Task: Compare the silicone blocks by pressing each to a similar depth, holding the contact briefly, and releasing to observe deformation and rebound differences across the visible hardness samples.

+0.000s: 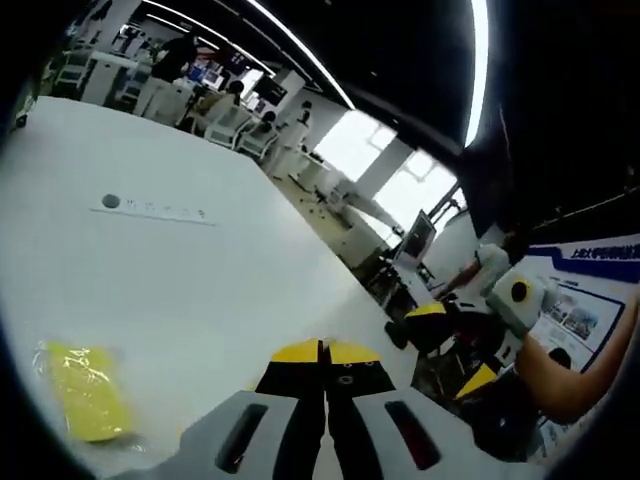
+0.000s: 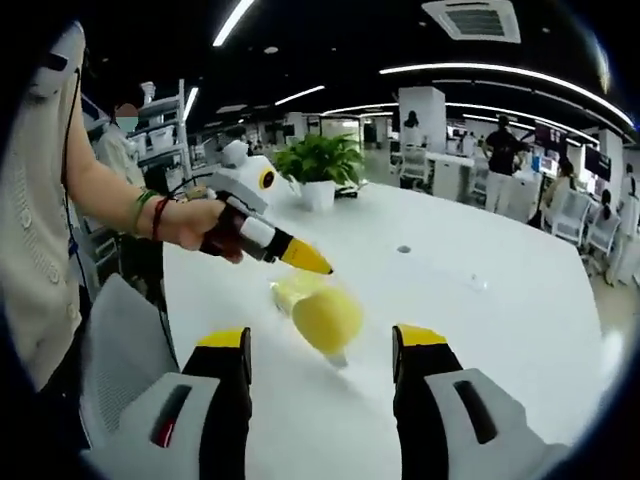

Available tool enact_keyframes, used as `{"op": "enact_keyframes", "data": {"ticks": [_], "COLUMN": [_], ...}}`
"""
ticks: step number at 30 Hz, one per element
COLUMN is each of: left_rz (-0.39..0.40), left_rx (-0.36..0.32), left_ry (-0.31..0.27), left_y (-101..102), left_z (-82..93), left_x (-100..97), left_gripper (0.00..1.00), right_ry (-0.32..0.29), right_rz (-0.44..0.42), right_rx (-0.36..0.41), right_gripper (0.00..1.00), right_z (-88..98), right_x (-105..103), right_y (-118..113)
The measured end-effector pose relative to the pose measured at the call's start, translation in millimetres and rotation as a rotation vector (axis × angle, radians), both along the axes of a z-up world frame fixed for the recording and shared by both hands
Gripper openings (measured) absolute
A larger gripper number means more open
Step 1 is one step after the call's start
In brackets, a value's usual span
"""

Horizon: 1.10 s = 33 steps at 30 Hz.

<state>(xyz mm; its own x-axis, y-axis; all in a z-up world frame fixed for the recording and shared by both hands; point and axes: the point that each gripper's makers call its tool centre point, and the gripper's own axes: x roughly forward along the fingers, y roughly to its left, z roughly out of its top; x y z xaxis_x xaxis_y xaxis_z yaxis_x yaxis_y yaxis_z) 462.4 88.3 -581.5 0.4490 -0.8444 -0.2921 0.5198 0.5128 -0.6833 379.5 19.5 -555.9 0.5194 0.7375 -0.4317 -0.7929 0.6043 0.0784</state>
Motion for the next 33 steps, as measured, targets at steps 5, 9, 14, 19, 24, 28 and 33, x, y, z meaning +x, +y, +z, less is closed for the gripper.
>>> {"op": "enact_keyframes", "data": {"ticks": [5, 9, 14, 19, 24, 28, 33], "left_rz": [0.018, 0.035, 0.1, 0.175, 0.261, 0.286, 0.297], "left_rx": [-0.021, -0.035, -0.04, -0.013, 0.007, 0.02, 0.048], "left_ry": [0.034, 0.064, 0.083, 0.101, 0.149, 0.176, 0.202], "left_y": [-4, -7, -1, 6, 19, 28, 33], "left_z": [-9.6, -16.3, -26.2, -41.9, -66.8, -83.3, -99.6], "left_x": [4.9, 10.0, 28.3, 46.3, 62.4, 70.4, 73.4], "left_gripper": [0.0, 0.0, 0.0, 0.0, 0.0, 0.0, 0.0], "right_ry": [0.044, 0.047, 0.043, 0.056, 0.07, 0.077, 0.094], "right_rz": [-0.025, -0.04, -0.049, -0.034, -0.049, -0.057, -0.066], "right_rx": [-0.004, 0.0, -0.013, -0.035, -0.041, -0.049, -0.049], "right_gripper": [0.5, 0.53, 0.55, 0.55, 0.54, 0.53, 0.53], "right_z": [-8.4, -5.5, -5.9, -13.9, -18.3, -21.9, -26.4], "right_x": [-5, -5, -5, -9, -9, -9, -8], "right_y": [-12, -18, -25, -27, -34, -39, -41]}}
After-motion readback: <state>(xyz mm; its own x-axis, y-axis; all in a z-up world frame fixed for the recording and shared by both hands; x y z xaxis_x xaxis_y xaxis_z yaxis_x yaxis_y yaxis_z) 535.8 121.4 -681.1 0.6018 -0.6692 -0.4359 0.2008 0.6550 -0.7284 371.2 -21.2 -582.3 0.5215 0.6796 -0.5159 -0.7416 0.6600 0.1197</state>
